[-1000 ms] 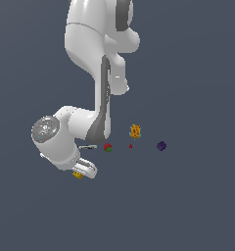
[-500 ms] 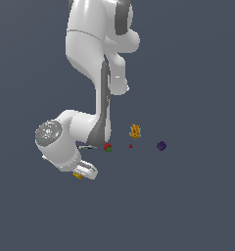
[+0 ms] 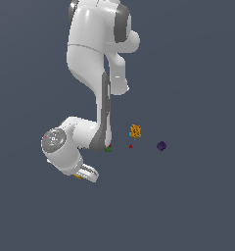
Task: Pick up a designated object from a clutter of objects.
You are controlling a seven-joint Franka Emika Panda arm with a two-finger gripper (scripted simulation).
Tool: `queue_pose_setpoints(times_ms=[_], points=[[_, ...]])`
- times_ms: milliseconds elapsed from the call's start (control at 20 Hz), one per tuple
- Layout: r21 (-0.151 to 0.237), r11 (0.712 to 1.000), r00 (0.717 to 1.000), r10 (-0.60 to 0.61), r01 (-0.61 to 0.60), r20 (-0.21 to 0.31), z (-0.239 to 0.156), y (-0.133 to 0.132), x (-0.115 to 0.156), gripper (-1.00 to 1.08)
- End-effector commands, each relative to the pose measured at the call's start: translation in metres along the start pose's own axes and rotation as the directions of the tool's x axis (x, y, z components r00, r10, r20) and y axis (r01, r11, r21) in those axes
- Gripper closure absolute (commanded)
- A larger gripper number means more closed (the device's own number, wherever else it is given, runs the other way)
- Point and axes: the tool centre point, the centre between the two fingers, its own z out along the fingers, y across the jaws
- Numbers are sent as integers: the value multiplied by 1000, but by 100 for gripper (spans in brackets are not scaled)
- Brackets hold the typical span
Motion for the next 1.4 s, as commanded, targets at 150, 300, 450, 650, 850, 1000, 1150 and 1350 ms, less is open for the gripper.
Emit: queue_pose_setpoints(times_ms=[150, 300, 450, 650, 850, 1000, 1150, 1350], points=[[0, 1000, 1000, 0, 0, -2, 0, 0, 1, 108], [0, 1000, 1000, 0, 0, -2, 0, 0, 1, 108], [0, 1000, 1000, 0, 0, -2, 0, 0, 1, 108], [0, 1000, 1000, 0, 0, -2, -2, -1, 0, 108], [0, 1000, 1000, 0, 0, -2, -12, -8, -3, 108], [0, 1000, 1000, 0, 0, -2, -25, -16, -6, 108], [0, 1000, 1000, 0, 0, -2, -43, -28, -12, 108], [0, 1000, 1000, 0, 0, -2, -76, -49, -21, 108]])
